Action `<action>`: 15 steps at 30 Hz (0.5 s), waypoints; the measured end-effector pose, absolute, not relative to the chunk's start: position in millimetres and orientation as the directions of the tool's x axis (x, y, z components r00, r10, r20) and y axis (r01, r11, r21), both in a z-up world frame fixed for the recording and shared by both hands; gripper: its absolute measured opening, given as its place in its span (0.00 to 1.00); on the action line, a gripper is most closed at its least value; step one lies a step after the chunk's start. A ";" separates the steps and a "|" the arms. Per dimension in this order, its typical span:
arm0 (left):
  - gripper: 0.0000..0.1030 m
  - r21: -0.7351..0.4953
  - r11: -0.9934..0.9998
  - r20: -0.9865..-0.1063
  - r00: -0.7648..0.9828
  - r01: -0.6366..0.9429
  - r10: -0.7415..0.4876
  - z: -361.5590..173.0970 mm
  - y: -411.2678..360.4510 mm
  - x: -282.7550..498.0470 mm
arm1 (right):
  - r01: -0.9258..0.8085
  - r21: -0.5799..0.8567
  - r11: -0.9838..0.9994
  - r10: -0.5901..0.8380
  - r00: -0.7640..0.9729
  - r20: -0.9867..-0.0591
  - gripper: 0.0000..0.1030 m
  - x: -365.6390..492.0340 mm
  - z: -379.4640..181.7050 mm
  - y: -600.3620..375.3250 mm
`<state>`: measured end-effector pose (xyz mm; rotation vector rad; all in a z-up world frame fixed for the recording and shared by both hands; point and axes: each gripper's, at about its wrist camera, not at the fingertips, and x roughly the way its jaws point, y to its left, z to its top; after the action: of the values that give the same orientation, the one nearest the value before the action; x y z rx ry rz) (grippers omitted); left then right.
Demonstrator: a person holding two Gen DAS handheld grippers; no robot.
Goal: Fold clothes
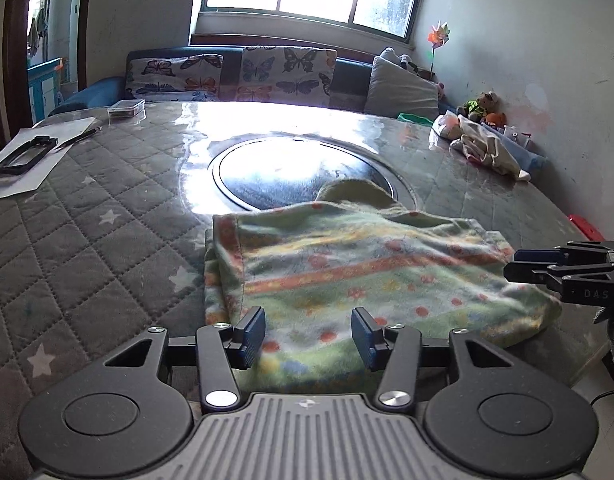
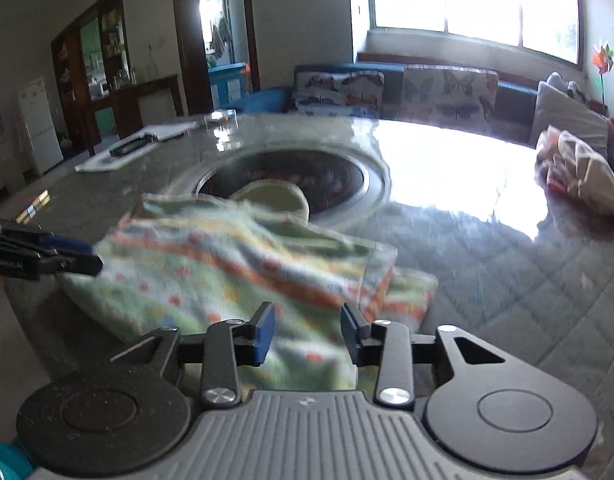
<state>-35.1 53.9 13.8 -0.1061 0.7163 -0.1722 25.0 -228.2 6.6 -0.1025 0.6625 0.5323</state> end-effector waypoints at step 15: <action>0.50 -0.151 0.985 -0.643 0.750 0.079 -0.158 16.3 67.6 26.5 | -0.473 0.094 0.876 0.425 0.666 -0.613 0.37 67.2 2.7 -220.3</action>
<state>26.5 67.6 16.3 -0.1170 0.7119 -0.1296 67.2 -220.3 2.7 -0.0754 0.6719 0.5076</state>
